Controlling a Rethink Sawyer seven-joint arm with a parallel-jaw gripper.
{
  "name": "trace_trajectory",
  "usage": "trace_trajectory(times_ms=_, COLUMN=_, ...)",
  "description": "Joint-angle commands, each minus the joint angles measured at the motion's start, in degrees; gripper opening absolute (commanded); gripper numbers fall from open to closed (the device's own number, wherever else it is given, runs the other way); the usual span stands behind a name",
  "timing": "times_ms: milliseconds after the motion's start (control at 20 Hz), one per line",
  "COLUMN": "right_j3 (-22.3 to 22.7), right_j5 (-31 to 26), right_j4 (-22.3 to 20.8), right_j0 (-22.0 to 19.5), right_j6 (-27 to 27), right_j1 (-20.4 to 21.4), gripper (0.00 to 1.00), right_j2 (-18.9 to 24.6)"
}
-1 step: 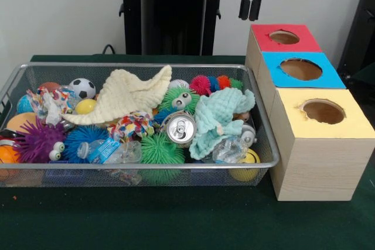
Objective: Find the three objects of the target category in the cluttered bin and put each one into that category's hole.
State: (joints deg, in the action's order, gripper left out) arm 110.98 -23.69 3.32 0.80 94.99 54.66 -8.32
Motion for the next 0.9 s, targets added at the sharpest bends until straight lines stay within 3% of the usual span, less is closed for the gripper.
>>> trace_trajectory(times_ms=50, right_j3=-3.57, right_j5=-7.15, right_j4=-3.06, right_j0=-2.39, right_j6=0.16, right_j1=-2.59, gripper=1.00, right_j2=5.60)
trace_trajectory(times_ms=600, right_j3=-4.02, right_j5=-6.47, right_j4=-4.42, right_j0=-5.76, right_j6=-2.04, right_j1=-2.72, gripper=1.00, right_j2=7.59)
trace_trajectory(times_ms=900, right_j3=-7.42, right_j5=-6.67, right_j4=-6.08, right_j0=-7.55, right_j6=-2.34, right_j1=-4.67, gripper=1.00, right_j2=8.84)
